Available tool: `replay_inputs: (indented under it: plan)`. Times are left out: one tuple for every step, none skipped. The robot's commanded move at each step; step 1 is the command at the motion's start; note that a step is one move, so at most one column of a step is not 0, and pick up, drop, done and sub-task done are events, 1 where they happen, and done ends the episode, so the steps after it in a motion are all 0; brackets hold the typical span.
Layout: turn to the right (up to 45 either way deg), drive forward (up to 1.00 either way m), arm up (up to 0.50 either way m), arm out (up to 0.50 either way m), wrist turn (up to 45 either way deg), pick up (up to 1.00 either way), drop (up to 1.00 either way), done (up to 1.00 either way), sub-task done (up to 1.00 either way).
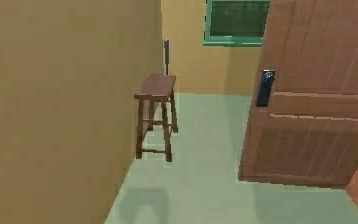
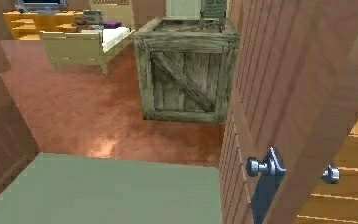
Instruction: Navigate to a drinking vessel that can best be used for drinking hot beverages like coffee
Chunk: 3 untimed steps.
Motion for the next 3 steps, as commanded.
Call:
replay_inputs:
  plan:
    - [45.0,0.0,0.0,0.0,0.0,0.0,0.0,0.0,0.0]
    - [6.0,0.0,0.0,0.0,0.0,0.0,0.0,0.0,0.0]
    - [0.0,1.0,0.0,0.0,0.0,0.0,0.0,0.0,0.0]
